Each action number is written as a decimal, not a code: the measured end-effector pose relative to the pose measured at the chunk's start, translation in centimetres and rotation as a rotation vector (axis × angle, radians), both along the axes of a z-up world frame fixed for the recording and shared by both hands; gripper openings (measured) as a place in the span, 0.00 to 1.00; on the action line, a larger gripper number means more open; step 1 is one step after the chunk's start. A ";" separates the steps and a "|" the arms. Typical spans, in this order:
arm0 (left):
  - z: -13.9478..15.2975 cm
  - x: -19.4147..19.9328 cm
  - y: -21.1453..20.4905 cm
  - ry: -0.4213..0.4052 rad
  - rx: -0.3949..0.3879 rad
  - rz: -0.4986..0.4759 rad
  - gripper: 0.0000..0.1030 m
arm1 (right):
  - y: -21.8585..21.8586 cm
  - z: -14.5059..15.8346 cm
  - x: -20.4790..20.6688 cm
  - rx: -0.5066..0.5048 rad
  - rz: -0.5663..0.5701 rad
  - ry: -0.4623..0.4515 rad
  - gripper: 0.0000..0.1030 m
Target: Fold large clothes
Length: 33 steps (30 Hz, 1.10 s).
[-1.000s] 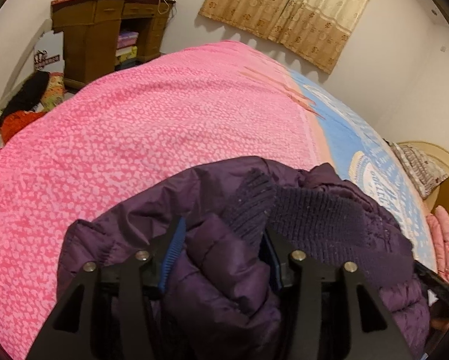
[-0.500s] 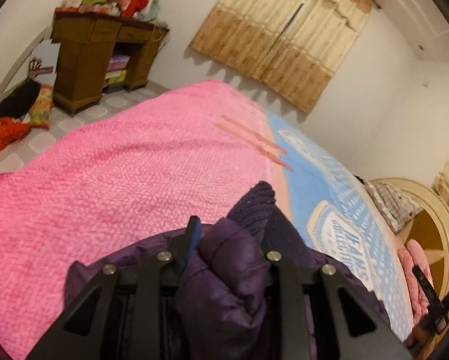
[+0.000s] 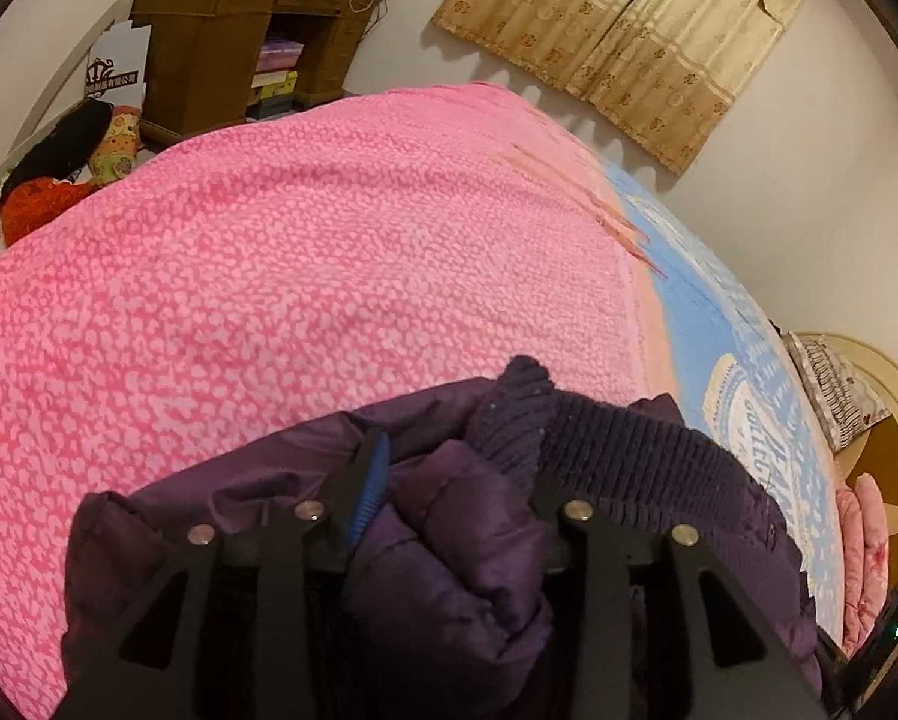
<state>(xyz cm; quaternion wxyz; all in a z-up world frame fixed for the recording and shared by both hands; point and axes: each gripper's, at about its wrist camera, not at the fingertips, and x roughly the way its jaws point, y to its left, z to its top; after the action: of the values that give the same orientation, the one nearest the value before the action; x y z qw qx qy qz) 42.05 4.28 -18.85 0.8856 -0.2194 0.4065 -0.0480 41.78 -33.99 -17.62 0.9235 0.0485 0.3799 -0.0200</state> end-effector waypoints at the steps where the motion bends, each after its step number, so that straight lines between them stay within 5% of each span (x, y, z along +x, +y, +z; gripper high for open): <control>1: 0.1 0.0 0.0 0.002 -0.005 0.001 0.41 | -0.3 0.0 0.4 0.015 -0.014 0.001 0.00; 7: 1.2 -0.1 0.5 0.031 -0.059 -0.055 0.47 | -0.8 0.0 0.1 0.052 -0.022 -0.010 0.00; 10: 3.5 -1.8 1.8 0.049 -0.037 -0.083 0.66 | -0.4 0.4 0.2 0.018 -0.020 -0.012 0.00; 11: 4.6 -2.9 2.7 0.025 -0.023 -0.068 0.77 | -0.3 0.4 0.2 0.004 -0.019 -0.011 0.00; 13: 6.2 -5.1 4.9 -0.028 0.008 -0.036 0.85 | -0.3 0.7 0.0 -0.003 -0.017 -0.009 0.00; 16: 8.1 -8.2 8.1 -0.084 0.063 0.011 0.87 | 0.3 2.6 -1.2 -0.062 -0.039 -0.045 0.02; 18: 8.2 -9.3 9.2 -0.092 0.087 0.023 0.87 | 2.1 5.6 -3.7 -0.109 -0.045 -0.184 0.02; 23: 5.1 -12.5 9.0 -0.075 0.073 0.041 0.87 | 8.5 9.3 -6.4 0.082 0.111 -0.272 0.02; 26: 3.1 -14.0 7.7 -0.061 0.019 0.031 0.87 | 11.8 7.6 -5.2 0.135 0.136 -0.233 0.02; 29: 2.3 -15.2 6.8 -0.080 -0.031 0.022 0.87 | 13.6 1.3 -2.0 0.153 0.122 -0.058 0.02; 33: 0.2 -14.7 5.9 -0.034 0.005 0.014 0.87 | 13.4 -0.1 -1.9 0.167 0.126 -0.101 0.02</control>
<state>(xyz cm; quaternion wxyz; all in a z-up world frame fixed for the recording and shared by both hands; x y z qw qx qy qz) 27.39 10.21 -18.61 0.8932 -0.2193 0.3901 -0.0443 39.92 -20.58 -17.76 0.9336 0.1020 0.3357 0.0722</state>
